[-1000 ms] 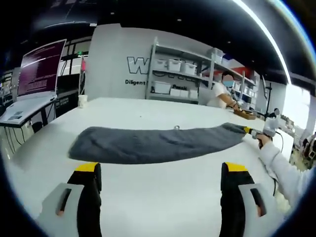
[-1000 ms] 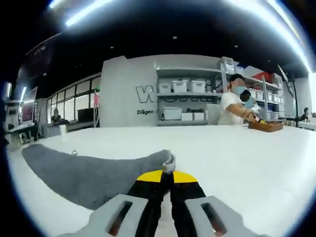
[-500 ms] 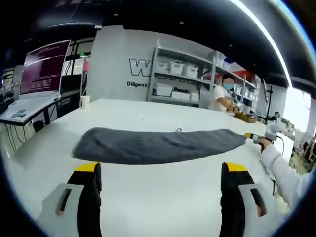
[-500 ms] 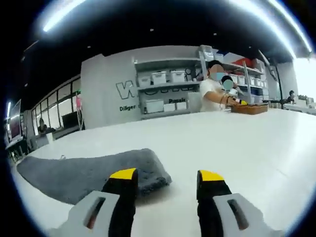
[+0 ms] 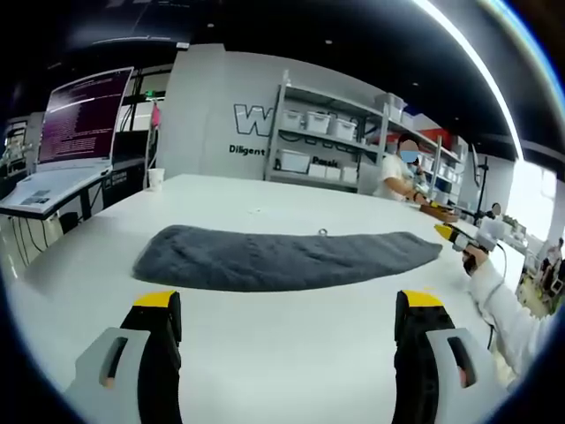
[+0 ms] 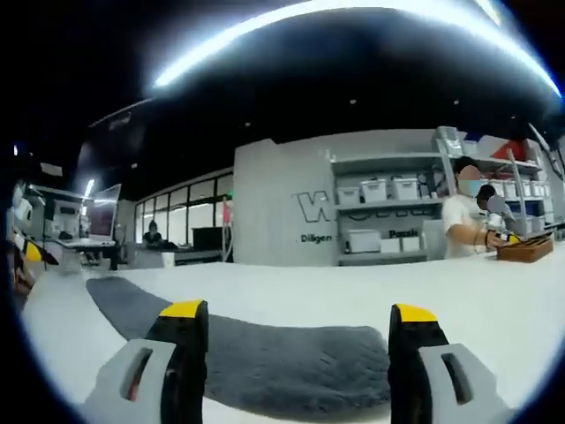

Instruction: Open the folded towel by lifting each exposed corner and separating the folded layers until the towel lies flat within the target outline without major curled edges

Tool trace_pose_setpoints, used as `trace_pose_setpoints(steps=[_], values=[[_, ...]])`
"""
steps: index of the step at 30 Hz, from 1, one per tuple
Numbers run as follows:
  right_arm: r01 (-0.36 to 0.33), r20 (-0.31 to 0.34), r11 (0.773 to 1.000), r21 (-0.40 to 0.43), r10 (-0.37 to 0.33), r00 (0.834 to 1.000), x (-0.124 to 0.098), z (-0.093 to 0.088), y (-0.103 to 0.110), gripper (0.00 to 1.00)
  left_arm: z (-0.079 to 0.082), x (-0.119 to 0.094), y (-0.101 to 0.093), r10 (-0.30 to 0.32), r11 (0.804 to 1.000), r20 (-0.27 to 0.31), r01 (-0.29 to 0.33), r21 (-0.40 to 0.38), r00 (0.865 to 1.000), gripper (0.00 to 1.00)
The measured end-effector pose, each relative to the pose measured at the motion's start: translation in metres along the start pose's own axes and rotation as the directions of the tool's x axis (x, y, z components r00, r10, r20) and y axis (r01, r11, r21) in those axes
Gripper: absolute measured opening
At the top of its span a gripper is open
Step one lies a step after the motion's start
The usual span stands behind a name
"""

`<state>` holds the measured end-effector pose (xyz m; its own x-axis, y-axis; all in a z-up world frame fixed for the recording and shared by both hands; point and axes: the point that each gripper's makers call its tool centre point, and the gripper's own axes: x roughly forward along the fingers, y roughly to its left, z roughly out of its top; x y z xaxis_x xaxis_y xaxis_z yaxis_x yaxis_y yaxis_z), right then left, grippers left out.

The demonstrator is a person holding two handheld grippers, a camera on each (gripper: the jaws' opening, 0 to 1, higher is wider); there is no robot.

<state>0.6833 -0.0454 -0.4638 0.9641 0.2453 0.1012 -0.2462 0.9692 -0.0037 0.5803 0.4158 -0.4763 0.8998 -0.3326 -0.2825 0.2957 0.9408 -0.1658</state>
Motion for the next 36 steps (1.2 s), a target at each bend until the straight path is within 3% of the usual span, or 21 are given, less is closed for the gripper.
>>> trace_pose_setpoints(steps=[4, 8, 14, 15, 18, 21, 26, 29, 31, 33, 36], values=[[-0.065, -0.007, 0.998, -0.008, 0.065, 0.998, 0.007, -0.002, 0.017, 1.00, 0.000, 0.001, -0.002, -0.010, 1.000, -0.001, 0.010, 0.001, 1.000, 0.99], [-0.121, -0.033, 0.992, -0.045, 0.120, 0.992, 0.010, -0.007, 0.033, 0.99, 0.000, 0.002, -0.004, -0.017, 1.000, -0.005, 0.017, 0.002, 1.000, 0.99], [-0.141, -0.066, 0.987, -0.080, 0.136, 0.988, 0.012, -0.012, 0.037, 0.99, 0.000, 0.002, -0.003, -0.018, 1.000, -0.008, 0.018, -0.001, 1.000, 0.99], [-0.160, -0.098, 0.983, -0.085, 0.152, 0.983, 0.013, -0.018, 0.037, 0.99, 0.000, 0.002, -0.001, -0.017, 1.000, -0.007, 0.017, -0.002, 1.000, 0.99], [-0.198, -0.237, 0.976, -0.094, 0.172, 0.956, 0.013, -0.036, 0.026, 0.99, 0.003, 0.001, 0.002, -0.006, 1.000, 0.006, 0.006, -0.010, 1.000, 0.99], [-0.216, -0.324, 0.973, -0.087, 0.177, 0.929, 0.019, -0.044, 0.002, 0.99, 0.002, 0.004, 0.004, 0.006, 1.000, 0.008, -0.006, -0.010, 1.000, 0.99], [-0.240, -0.403, 0.970, -0.045, 0.202, 0.892, 0.036, -0.050, -0.027, 0.99, 0.000, 0.015, -0.006, -0.020, 1.000, 0.001, 0.020, -0.011, 1.000, 0.99], [-0.273, -0.465, 0.962, -0.017, 0.234, 0.854, 0.051, -0.065, -0.043, 0.99, -0.003, 0.022, -0.012, -0.033, 0.999, -0.015, 0.033, -0.001, 0.999, 0.99], [-0.255, -0.499, 0.965, 0.067, 0.254, 0.829, 0.062, -0.079, -0.054, 0.98, -0.005, 0.026, -0.015, -0.042, 0.999, -0.024, 0.042, 0.005, 0.999, 0.99], [-0.243, -0.511, 0.964, 0.110, 0.264, 0.818, 0.068, -0.086, -0.060, 0.98, -0.006, 0.028, -0.015, -0.043, 0.999, -0.029, 0.044, 0.006, 0.999, 0.99], [-0.228, -0.517, 0.965, 0.129, 0.262, 0.815, 0.080, -0.093, -0.070, 0.92, -0.008, 0.034, -0.013, -0.040, 0.999, -0.038, 0.040, 0.005, 0.998, 0.99]])
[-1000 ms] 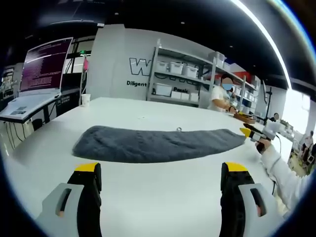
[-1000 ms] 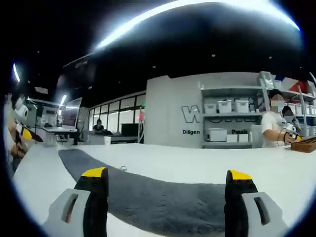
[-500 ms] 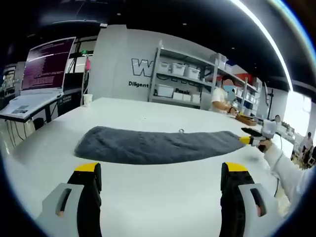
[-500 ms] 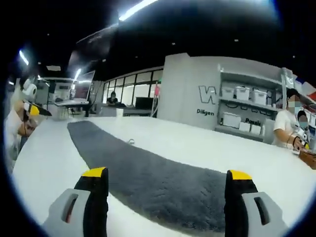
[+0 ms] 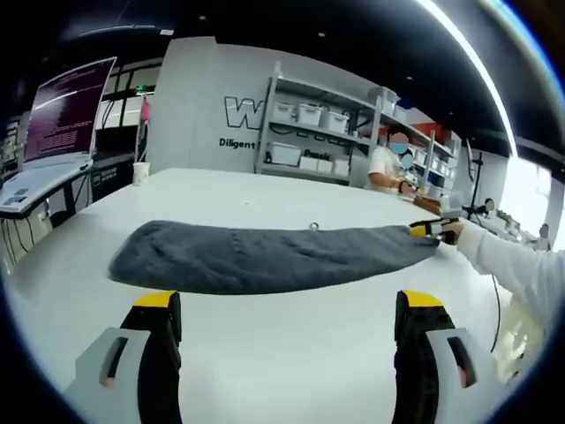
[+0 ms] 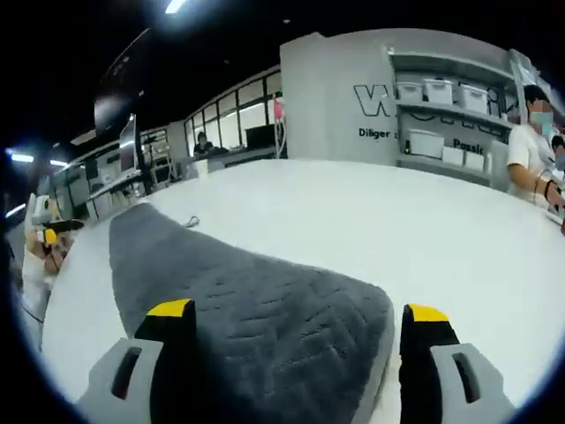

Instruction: Open the folded towel by lifting each exposed corner and separating the folded layers until the towel lies flat within the target outline without major curled edges

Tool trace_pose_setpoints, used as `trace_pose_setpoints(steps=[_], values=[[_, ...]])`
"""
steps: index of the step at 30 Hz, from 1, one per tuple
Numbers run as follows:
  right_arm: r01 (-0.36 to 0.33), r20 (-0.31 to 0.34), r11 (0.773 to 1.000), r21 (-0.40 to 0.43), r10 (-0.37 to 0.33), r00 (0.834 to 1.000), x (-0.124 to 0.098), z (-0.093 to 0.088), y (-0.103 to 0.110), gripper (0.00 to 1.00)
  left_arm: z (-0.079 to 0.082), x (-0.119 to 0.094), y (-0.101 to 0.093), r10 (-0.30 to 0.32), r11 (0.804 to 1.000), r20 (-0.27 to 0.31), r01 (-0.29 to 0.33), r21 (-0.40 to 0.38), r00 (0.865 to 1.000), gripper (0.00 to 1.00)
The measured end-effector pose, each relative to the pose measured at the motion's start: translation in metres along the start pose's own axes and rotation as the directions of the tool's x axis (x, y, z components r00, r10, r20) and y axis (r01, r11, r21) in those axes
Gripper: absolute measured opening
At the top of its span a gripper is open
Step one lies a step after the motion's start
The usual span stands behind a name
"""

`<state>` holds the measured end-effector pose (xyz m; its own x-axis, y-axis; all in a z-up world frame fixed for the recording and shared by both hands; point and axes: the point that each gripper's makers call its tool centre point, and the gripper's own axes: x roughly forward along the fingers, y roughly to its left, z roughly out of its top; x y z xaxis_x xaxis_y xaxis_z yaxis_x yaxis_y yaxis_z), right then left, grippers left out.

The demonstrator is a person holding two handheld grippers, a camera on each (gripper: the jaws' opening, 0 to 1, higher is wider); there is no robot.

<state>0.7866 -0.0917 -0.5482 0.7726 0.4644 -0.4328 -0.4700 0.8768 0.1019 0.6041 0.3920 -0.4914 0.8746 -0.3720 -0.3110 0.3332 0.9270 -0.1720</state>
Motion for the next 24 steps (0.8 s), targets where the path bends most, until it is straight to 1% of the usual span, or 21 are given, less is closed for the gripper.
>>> trace_pose_setpoints(steps=[2, 5, 6, 7, 8, 9, 11, 13, 14, 15, 16, 18, 19, 20, 21, 22, 23, 24], values=[[0.009, 0.000, 1.000, -0.004, -0.009, 1.000, 0.000, -0.002, 0.001, 0.87, -0.002, 0.003, 0.002, 0.005, 1.000, -0.007, -0.005, -0.002, 1.000, 0.99], [0.032, -0.009, 0.999, -0.018, -0.032, 0.999, 0.006, 0.000, -0.008, 0.79, -0.004, 0.009, 0.003, 0.011, 1.000, -0.020, -0.011, -0.005, 1.000, 0.99], [0.037, -0.020, 0.999, -0.018, -0.037, 0.999, 0.012, 0.001, -0.014, 0.75, -0.005, 0.011, 0.003, 0.012, 1.000, -0.020, -0.012, -0.006, 1.000, 0.99], [0.051, -0.040, 0.999, -0.013, -0.052, 0.998, 0.014, -0.002, -0.019, 0.71, -0.005, 0.013, 0.003, 0.011, 1.000, -0.021, -0.012, -0.007, 1.000, 0.99], [0.065, -0.056, 0.998, -0.014, -0.065, 0.996, 0.021, 0.000, -0.032, 0.67, -0.005, 0.015, 0.001, 0.009, 1.000, -0.024, -0.009, -0.006, 1.000, 0.99], [0.074, -0.064, 0.997, -0.033, -0.076, 0.995, 0.021, -0.001, -0.035, 0.64, -0.006, 0.017, 0.000, 0.005, 1.000, -0.027, -0.005, -0.005, 1.000, 0.99], [0.071, -0.051, 0.997, -0.035, -0.073, 0.996, 0.020, -0.001, -0.035, 0.62, -0.008, 0.021, -0.003, -0.004, 1.000, -0.036, 0.004, -0.003, 0.999, 0.99], [0.068, -0.050, 0.997, -0.021, -0.069, 0.996, 0.020, -0.001, -0.035, 0.57, -0.010, 0.025, -0.006, -0.013, 1.000, -0.044, 0.013, -0.002, 0.999, 0.99], [0.062, -0.045, 0.998, -0.021, -0.063, 0.997, 0.020, -0.001, -0.035, 0.53, -0.011, 0.026, -0.008, -0.016, 1.000, -0.049, 0.016, 0.000, 0.999, 0.99], [0.047, -0.036, 0.998, -0.032, -0.048, 0.998, 0.020, 0.000, -0.033, 0.45, -0.012, 0.028, -0.009, -0.020, 1.000, -0.054, 0.020, 0.003, 0.998, 0.99], [0.038, -0.033, 0.999, -0.034, -0.039, 0.999, 0.019, 0.000, -0.030, 0.40, -0.013, 0.029, -0.010, -0.022, 1.000, -0.057, 0.022, 0.004, 0.998, 0.99], [0.041, -0.029, 0.998, -0.036, -0.042, 0.999, 0.018, -0.001, -0.028, 0.37, -0.014, 0.030, -0.011, -0.027, 1.000, -0.062, 0.027, 0.005, 0.998, 0.99], [0.043, -0.031, 0.998, -0.038, -0.044, 0.999, 0.017, -0.001, -0.028, 0.34, -0.014, 0.030, -0.012, -0.028, 1.000, -0.065, 0.029, 0.007, 0.998, 0.99], [0.045, -0.023, 0.997, -0.056, -0.046, 0.999, 0.014, -0.001, -0.025, 0.30, -0.014, 0.030, -0.012, -0.029, 1.000, -0.066, 0.029, 0.007, 0.997, 0.99], [0.043, -0.007, 0.996, -0.080, -0.043, 0.999, 0.012, 0.003, -0.024, 0.21, -0.014, 0.030, -0.012, -0.029, 1.000, -0.066, 0.030, 0.008, 0.997, 0.99], [0.033, 0.008, 0.994, -0.101, -0.033, 0.999, 0.010, 0.006, -0.023, 0.14, -0.015, 0.030, -0.012, -0.030, 1.000, -0.066, 0.030, 0.008, 0.997, 0.99], [0.027, 0.019, 0.994, -0.101, -0.026, 0.999, 0.008, 0.009, -0.022, 0.11, -0.015, 0.030, -0.012, -0.029, 1.000, -0.066, 0.030, 0.007, 0.997, 0.99], [0.027, 0.030, 0.994, -0.103, -0.024, 0.999, 0.005, 0.011, -0.019, 0.09, -0.015, 0.030, -0.012, -0.028, 1.000, -0.066, 0.028, 0.006, 0.997, 0.99]])
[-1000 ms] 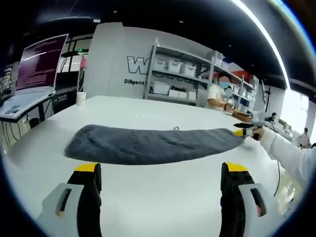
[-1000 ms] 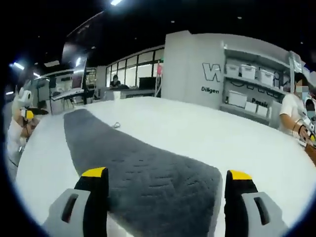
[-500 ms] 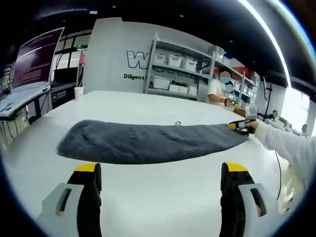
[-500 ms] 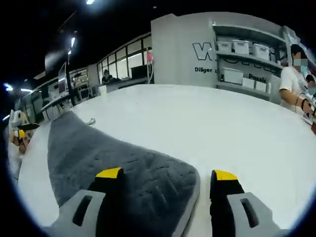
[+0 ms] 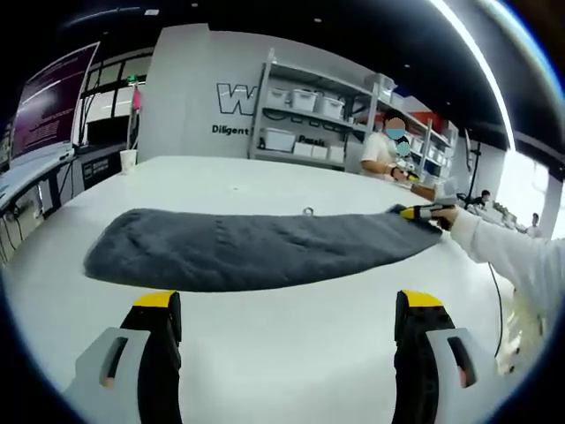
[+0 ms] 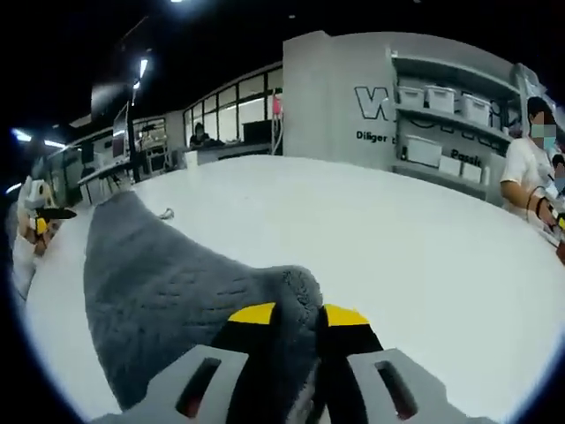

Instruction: Open the folded towel by lifting each exposed corner and separating the folded layers until the towel lies flat within the target outline without major curled edges

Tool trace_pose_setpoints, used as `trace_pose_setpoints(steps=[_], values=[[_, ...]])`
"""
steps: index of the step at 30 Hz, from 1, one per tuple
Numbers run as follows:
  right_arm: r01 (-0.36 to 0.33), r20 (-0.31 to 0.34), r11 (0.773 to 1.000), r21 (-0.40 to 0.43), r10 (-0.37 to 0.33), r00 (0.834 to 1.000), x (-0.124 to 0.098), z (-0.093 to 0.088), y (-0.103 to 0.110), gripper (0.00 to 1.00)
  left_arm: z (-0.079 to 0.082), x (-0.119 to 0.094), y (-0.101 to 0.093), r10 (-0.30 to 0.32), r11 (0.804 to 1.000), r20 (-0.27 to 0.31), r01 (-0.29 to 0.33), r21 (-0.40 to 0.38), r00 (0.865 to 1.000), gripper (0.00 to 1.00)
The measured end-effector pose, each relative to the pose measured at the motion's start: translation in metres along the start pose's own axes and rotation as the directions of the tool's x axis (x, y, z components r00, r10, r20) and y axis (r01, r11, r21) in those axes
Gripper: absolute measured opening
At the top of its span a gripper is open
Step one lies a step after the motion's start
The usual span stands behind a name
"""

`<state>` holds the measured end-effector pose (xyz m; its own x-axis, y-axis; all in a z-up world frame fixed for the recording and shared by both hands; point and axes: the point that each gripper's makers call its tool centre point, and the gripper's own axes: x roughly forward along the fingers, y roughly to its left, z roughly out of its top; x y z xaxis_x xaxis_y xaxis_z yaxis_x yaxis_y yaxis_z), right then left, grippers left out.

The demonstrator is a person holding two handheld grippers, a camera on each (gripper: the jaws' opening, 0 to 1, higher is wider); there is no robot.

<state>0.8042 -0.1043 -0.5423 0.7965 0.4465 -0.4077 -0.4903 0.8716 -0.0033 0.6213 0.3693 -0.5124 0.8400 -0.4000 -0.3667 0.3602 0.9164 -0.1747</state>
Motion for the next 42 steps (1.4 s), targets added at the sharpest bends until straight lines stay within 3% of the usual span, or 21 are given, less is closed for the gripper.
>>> trace_pose_setpoints(steps=[3, 8, 10, 11, 14, 16, 22, 25, 28, 30, 34, 39, 42], values=[[-0.012, 0.016, 0.998, -0.056, 0.013, 1.000, -0.003, 0.006, 0.004, 0.01, 0.000, 0.000, 0.001, 0.001, 1.000, 0.000, -0.001, -0.002, 1.000, 0.99], [-0.030, 0.084, 0.984, -0.175, 0.045, 0.995, -0.018, 0.028, 0.018, 0.00, 0.002, -0.004, 0.000, 0.000, 1.000, 0.007, 0.000, -0.002, 1.000, 0.99], [-0.048, 0.110, 0.963, -0.264, 0.079, 0.991, -0.026, 0.035, 0.027, 0.00, 0.003, -0.005, -0.001, -0.001, 1.000, 0.011, 0.001, -0.002, 1.000, 0.99], [-0.064, 0.117, 0.941, -0.333, 0.108, 0.987, -0.031, 0.038, 0.035, 0.00, 0.003, -0.006, -0.001, -0.001, 1.000, 0.013, 0.001, -0.001, 1.000, 0.99], [-0.111, 0.123, 0.913, -0.394, 0.172, 0.977, -0.044, 0.043, 0.057, 0.00, 0.005, -0.009, -0.002, -0.003, 1.000, 0.021, 0.003, -0.001, 1.000, 0.99], [-0.160, 0.146, 0.895, -0.416, 0.239, 0.960, -0.056, 0.047, 0.078, 0.00, 0.006, -0.012, -0.003, -0.005, 1.000, 0.026, 0.005, 0.000, 1.000, 0.99], [-0.282, 0.118, 0.831, -0.480, 0.379, 0.918, -0.087, 0.039, 0.122, 0.00, 0.010, -0.018, -0.006, -0.010, 1.000, 0.042, 0.010, 0.004, 0.999, 0.99], [-0.349, 0.149, 0.812, -0.468, 0.461, 0.875, -0.106, 0.039, 0.142, 0.00, 0.011, -0.022, -0.007, -0.010, 1.000, 0.048, 0.010, 0.005, 0.999, 0.99], [-0.367, 0.149, 0.800, -0.474, 0.484, 0.862, -0.122, 0.030, 0.149, 0.00, 0.013, -0.026, -0.007, -0.010, 1.000, 0.056, 0.010, 0.005, 0.998, 0.99], [-0.417, 0.142, 0.786, -0.456, 0.527, 0.838, -0.132, 0.020, 0.156, 0.00, 0.014, -0.029, -0.006, -0.009, 1.000, 0.063, 0.009, 0.003, 0.998, 0.99], [-0.486, 0.061, 0.768, -0.418, 0.557, 0.828, -0.144, -0.015, 0.164, 0.00, 0.016, -0.033, -0.004, -0.005, 1.000, 0.071, 0.004, 0.002, 0.997, 0.99], [-0.515, -0.058, 0.764, -0.390, 0.538, 0.841, -0.144, -0.054, 0.162, 0.00, 0.016, -0.036, -0.003, -0.002, 1.000, 0.075, 0.002, -0.002, 0.997, 0.99], [-0.516, -0.097, 0.781, -0.350, 0.518, 0.850, -0.142, -0.070, 0.157, 0.00, 0.018, -0.039, -0.001, 0.002, 1.000, 0.080, -0.001, -0.004, 0.997, 0.99]])
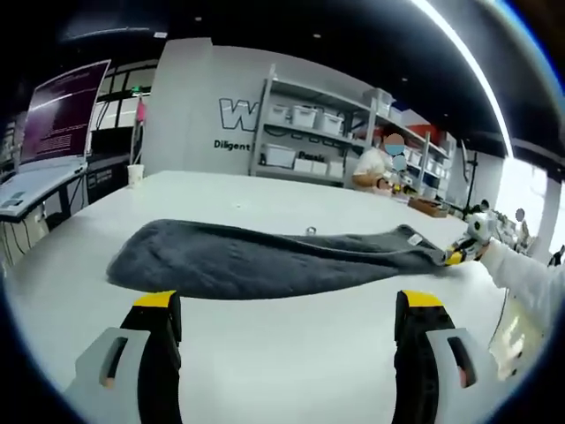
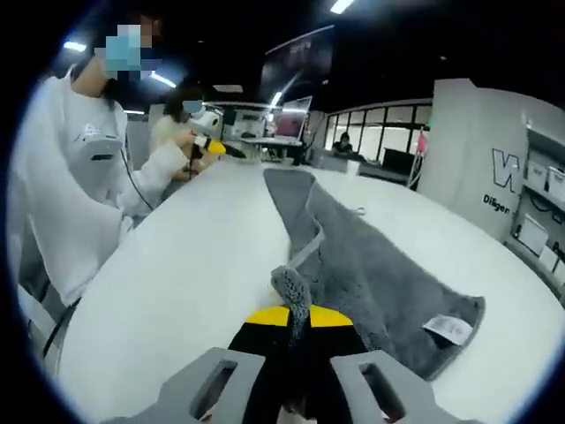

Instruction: Open the folded towel by lifting each exposed corner and separating the folded layers until the towel lies flat within the target outline without major curled edges

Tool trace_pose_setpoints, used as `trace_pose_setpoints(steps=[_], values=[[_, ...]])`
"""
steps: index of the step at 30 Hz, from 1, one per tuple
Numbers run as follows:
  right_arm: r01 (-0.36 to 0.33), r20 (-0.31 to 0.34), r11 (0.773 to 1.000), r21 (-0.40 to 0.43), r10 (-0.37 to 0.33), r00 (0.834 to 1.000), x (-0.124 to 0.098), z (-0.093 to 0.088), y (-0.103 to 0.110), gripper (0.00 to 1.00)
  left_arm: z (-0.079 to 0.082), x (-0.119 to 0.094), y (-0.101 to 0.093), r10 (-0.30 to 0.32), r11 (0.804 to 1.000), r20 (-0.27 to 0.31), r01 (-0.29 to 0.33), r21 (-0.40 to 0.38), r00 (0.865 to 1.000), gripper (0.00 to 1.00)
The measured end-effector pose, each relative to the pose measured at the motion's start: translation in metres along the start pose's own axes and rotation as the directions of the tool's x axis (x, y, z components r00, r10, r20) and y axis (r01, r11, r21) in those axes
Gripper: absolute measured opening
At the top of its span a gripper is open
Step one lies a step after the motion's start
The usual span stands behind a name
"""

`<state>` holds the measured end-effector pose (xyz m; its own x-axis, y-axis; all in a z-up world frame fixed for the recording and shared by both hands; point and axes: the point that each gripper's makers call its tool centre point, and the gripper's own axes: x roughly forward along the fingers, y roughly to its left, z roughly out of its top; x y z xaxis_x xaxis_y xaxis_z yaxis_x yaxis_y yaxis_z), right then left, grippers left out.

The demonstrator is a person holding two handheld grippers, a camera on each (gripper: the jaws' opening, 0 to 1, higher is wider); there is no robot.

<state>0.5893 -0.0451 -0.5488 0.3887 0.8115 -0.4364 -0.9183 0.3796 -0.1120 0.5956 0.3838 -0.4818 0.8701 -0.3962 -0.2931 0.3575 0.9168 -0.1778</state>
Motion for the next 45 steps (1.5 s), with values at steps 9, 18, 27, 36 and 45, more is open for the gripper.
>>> trace_pose_setpoints(steps=[9, 18, 27, 36, 45], values=[[0.084, 0.040, 0.990, 0.111, -0.089, 0.995, -0.010, -0.003, -0.008, 0.02, 0.002, -0.004, 0.003, 0.004, 1.000, 0.010, -0.004, -0.006, 1.000, 0.99], [0.289, 0.070, 0.916, 0.278, -0.320, 0.945, -0.041, 0.005, -0.007, 0.48, 0.001, -0.005, 0.003, -0.016, 1.000, 0.013, 0.017, -0.016, 1.000, 0.99], [0.486, 0.140, 0.835, 0.257, -0.530, 0.837, -0.068, 0.047, 0.029, 0.72, 0.001, -0.016, 0.013, -0.010, 0.999, 0.032, 0.011, -0.032, 0.999, 0.99], [0.579, 0.034, 0.760, 0.294, -0.614, 0.789, -0.045, 0.064, 0.077, 0.99, -0.001, -0.028, 0.023, 0.001, 0.999, 0.043, 0.001, -0.046, 0.999, 0.99], [0.609, 0.098, 0.717, 0.339, -0.671, 0.735, -0.022, 0.100, 0.129, 0.99, -0.002, -0.033, 0.029, -0.001, 0.999, 0.044, 0.003, -0.046, 0.999, 0.99]])
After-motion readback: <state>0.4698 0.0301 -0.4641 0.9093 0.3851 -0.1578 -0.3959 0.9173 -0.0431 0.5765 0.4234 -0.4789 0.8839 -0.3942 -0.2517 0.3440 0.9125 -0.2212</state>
